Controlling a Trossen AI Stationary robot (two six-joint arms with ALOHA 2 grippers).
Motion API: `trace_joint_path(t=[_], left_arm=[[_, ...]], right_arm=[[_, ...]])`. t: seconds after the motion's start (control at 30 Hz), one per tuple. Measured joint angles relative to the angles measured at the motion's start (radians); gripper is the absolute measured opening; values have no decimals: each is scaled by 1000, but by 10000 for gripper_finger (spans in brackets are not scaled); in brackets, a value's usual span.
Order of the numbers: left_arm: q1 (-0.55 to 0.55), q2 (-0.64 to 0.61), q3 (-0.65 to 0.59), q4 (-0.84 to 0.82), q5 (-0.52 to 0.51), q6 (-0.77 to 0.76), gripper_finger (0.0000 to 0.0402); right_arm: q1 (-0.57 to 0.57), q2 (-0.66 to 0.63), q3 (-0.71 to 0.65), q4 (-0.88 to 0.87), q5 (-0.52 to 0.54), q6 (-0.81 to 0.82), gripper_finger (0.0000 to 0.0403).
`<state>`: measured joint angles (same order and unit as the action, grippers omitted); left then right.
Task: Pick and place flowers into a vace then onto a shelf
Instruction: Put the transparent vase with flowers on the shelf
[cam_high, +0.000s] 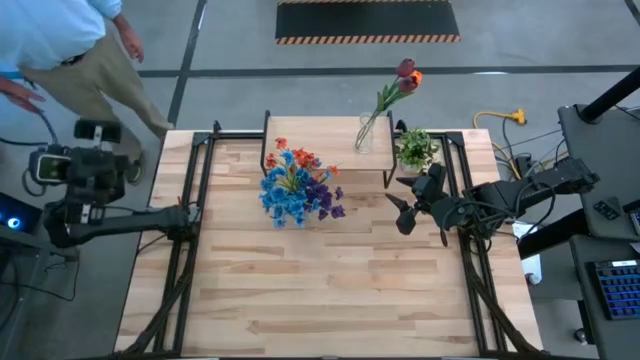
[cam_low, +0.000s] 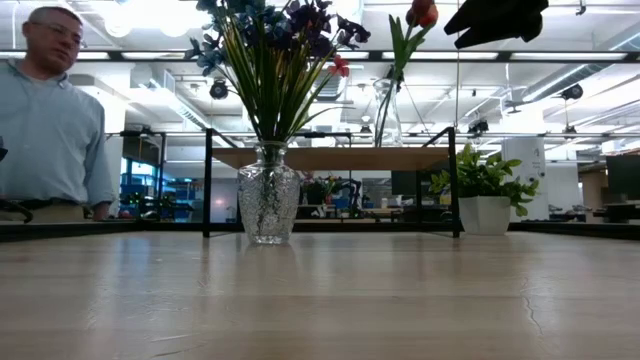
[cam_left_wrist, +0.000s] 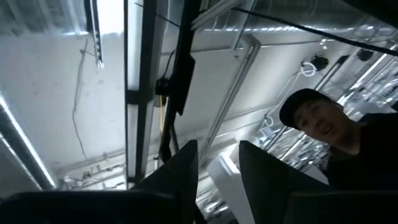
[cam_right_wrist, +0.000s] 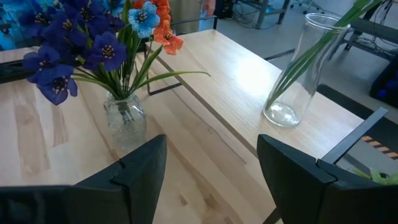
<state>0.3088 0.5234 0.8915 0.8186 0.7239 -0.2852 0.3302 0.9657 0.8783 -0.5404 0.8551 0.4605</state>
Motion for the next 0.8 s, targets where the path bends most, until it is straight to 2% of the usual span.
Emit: trace_joint_path(t=[0.33, 0.63, 0.8], left_arm=[[-32, 295, 179, -6, 83, -76, 100], [-193, 507, 369, -7, 117, -74, 100], [-261, 619, 466, -107, 106, 2, 100]], right_arm=[[0, 0, -5, 3, -2, 3, 242], [0, 0, -31, 5, -46, 4, 242], [0, 0, -32, 6, -46, 2, 242]])
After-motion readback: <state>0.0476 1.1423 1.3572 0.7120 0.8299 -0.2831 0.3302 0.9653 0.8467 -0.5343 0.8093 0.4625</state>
